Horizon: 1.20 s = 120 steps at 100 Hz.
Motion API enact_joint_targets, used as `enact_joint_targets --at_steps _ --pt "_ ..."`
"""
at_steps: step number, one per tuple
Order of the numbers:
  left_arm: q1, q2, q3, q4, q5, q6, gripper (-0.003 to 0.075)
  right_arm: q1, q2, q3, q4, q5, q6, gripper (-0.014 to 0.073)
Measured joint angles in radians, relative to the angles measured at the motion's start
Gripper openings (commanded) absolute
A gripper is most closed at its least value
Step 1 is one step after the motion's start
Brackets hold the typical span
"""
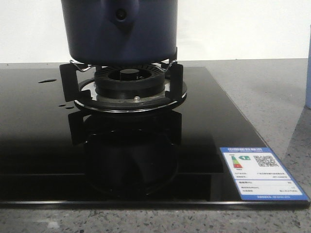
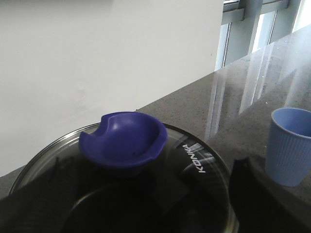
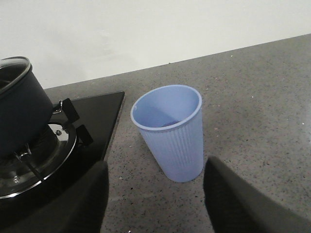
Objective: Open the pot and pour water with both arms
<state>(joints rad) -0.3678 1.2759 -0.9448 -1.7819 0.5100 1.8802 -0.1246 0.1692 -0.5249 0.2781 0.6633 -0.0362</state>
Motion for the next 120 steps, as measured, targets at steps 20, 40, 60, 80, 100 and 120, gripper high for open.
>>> enact_joint_targets --at_steps 20,40,60,80,100,120 --pt "0.000 0.059 -0.046 -0.002 0.000 0.002 0.0611 0.000 0.000 0.000 0.000 0.000 -0.001 0.0384" --pt "0.000 0.107 -0.077 -0.002 0.000 0.020 0.0611 0.000 0.000 0.000 0.000 0.000 -0.001 0.0384" --pt "0.000 0.159 -0.111 -0.002 0.018 0.026 0.0610 0.000 0.000 0.000 0.000 0.000 -0.001 0.0384" --pt "0.000 0.202 -0.146 -0.002 0.034 0.026 0.0610 0.000 0.000 0.000 0.000 0.000 -0.001 0.0384" --pt "-0.001 0.217 -0.148 -0.002 0.040 0.026 0.0603 0.000 0.000 0.000 0.000 0.000 -0.002 0.0384" --pt "-0.001 0.217 -0.149 -0.002 0.043 0.026 0.0520 0.000 0.000 0.000 0.000 0.000 -0.002 0.0384"
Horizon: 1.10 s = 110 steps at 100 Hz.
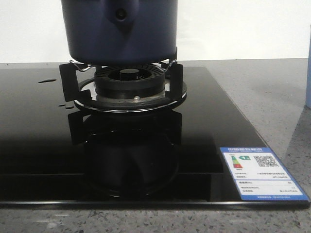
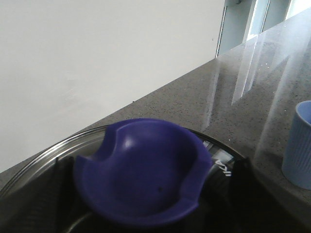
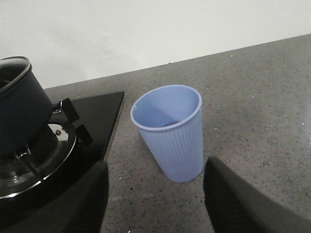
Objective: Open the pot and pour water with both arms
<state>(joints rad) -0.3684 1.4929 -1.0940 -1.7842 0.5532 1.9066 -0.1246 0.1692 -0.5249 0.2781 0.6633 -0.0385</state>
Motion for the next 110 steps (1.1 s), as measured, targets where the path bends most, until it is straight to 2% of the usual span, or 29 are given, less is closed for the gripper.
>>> enact_joint_targets --at_steps 12,42,96,110 --pt "0.000 0.000 0.000 0.000 0.004 0.000 0.0477 0.000 0.000 0.000 0.000 0.000 0.000 0.0384" --pt "0.000 0.001 -0.016 0.000 0.007 0.000 0.0430 0.000 0.000 0.000 0.000 0.000 0.000 0.0384" --pt "0.000 0.001 -0.017 0.000 0.018 0.000 0.0245 0.000 0.000 0.000 0.000 0.004 0.000 0.0384" --pt "0.000 0.001 -0.017 0.004 0.028 0.000 0.0242 0.000 0.000 0.000 0.000 0.006 0.000 0.0384"
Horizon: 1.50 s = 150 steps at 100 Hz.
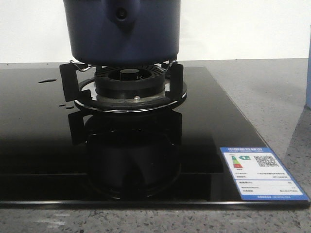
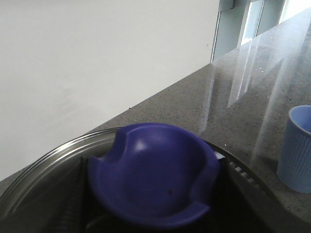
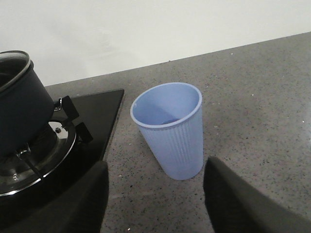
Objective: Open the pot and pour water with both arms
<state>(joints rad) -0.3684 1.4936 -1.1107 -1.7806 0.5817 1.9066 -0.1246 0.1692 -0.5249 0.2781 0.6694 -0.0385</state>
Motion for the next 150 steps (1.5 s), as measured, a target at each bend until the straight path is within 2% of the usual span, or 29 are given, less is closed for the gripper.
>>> enact_joint_targets --at_steps 40,54,72,105,134,144,150 --pt "0.000 -0.082 0.000 0.008 -0.026 0.000 0.0253 0.000 0.000 0.000 0.000 0.006 0.000 0.0384" --pt "-0.002 -0.154 0.000 0.008 -0.085 0.000 0.0305 0.000 0.005 0.000 0.000 0.022 0.000 0.0384" --pt "-0.002 -0.240 0.004 0.006 -0.158 0.000 0.0308 0.000 0.064 0.000 0.000 0.035 -0.005 0.0385" --pt "-0.002 -0.421 0.140 -0.008 -0.349 -0.036 0.0307 0.000 0.114 0.000 -0.051 -0.100 -0.059 0.0387" --pt "-0.002 -0.487 0.176 -0.021 -0.404 -0.039 0.0307 0.000 0.138 0.047 -0.053 -0.161 -0.065 0.0516" --pt "-0.002 -0.487 0.177 -0.021 -0.405 -0.039 0.0307 0.005 0.138 0.061 -0.053 -0.158 -0.082 0.0522" --pt "-0.002 -0.487 0.177 -0.023 -0.406 -0.039 0.0307 0.018 0.138 0.064 -0.045 -0.159 -0.139 0.0522"
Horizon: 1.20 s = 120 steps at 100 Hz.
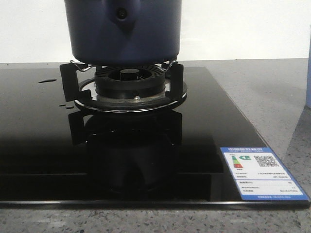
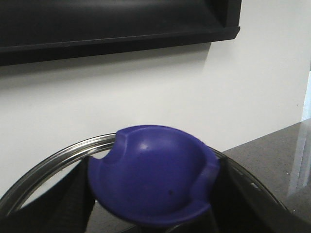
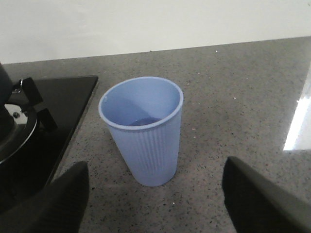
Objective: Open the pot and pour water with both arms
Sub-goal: 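Close the right gripper around the light blue cup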
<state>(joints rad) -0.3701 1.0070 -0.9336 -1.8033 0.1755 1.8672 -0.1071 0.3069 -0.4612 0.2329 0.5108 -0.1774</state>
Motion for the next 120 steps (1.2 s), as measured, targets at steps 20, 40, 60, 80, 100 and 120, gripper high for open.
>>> enact_joint_targets --at_steps 20,40,60,80,100,120 --pt "0.000 0.000 0.000 0.000 0.000 0.000 0.0307 0.067 0.034 0.000 0.086 -0.002 -0.211 0.0521" --pt "0.000 0.000 0.000 -0.001 -0.002 0.000 0.0306 0.092 0.102 0.000 0.101 -0.045 -0.235 0.0521" --pt "0.000 0.000 0.000 -0.002 -0.002 0.000 0.0306 0.092 0.120 0.002 0.140 -0.086 -0.239 0.0521" --pt "0.000 0.000 0.000 -0.002 -0.002 0.000 0.0306 0.093 0.145 0.023 0.148 -0.215 -0.239 0.0521" --pt "0.000 0.000 0.000 -0.002 -0.004 0.000 0.0306 0.093 0.161 0.075 0.150 -0.258 -0.239 0.0522" --pt "0.000 0.000 0.000 -0.002 -0.005 0.000 0.0306 0.093 0.165 0.127 0.168 -0.302 -0.239 0.0521"
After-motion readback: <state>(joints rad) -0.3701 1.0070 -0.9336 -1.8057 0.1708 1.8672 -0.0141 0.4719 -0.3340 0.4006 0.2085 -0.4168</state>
